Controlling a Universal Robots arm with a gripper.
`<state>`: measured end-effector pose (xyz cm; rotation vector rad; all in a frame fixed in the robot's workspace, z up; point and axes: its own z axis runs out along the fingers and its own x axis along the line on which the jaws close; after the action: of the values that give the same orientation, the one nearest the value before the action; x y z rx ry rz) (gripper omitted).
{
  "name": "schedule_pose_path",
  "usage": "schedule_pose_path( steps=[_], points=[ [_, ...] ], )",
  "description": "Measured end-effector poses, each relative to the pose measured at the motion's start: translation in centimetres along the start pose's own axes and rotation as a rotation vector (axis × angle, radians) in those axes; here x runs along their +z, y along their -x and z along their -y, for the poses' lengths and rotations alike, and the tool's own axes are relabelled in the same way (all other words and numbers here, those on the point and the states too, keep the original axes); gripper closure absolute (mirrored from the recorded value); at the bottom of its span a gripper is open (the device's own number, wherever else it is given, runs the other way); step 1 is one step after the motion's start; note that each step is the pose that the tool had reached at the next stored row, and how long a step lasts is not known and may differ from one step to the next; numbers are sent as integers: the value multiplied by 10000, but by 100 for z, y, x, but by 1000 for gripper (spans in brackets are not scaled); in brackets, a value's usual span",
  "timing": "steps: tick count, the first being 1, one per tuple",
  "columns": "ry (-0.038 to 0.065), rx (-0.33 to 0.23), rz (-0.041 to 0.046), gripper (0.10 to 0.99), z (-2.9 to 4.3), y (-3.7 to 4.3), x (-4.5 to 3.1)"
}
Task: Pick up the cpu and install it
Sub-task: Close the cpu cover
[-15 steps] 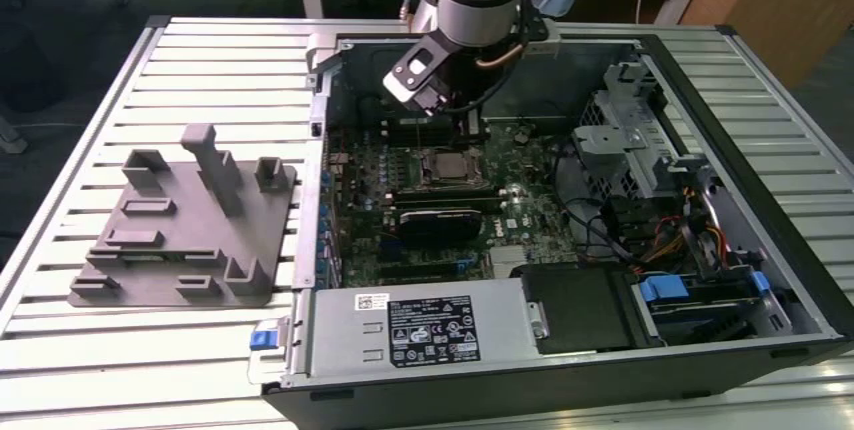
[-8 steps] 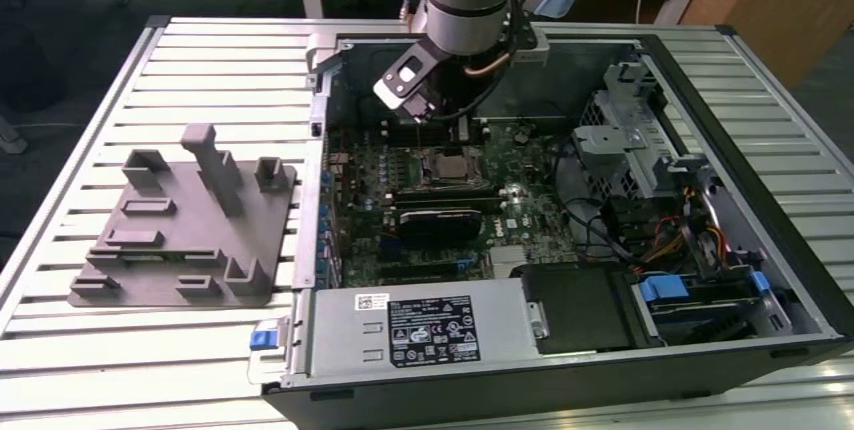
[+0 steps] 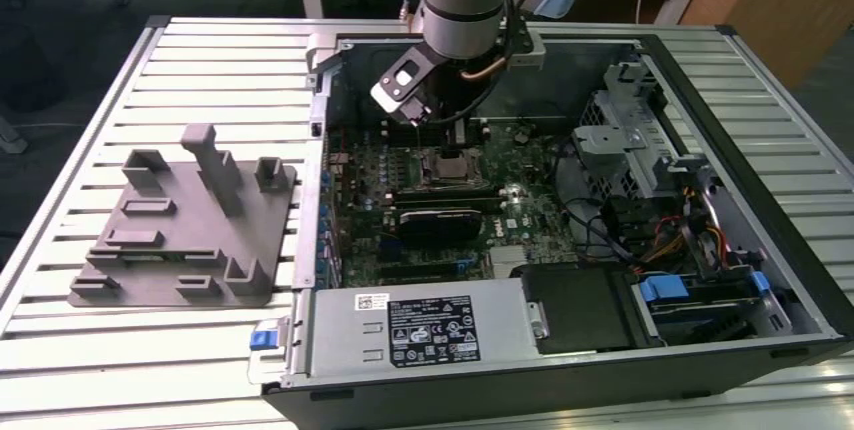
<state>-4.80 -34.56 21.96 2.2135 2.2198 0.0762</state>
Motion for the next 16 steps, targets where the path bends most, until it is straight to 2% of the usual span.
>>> schedule_pose_path(
  steps=[3, 16],
  points=[
    [-3, -130, -7, 980, 0, 0, 1],
    [-55, -1878, -74, 980, 0, 0, 1]
  ],
)
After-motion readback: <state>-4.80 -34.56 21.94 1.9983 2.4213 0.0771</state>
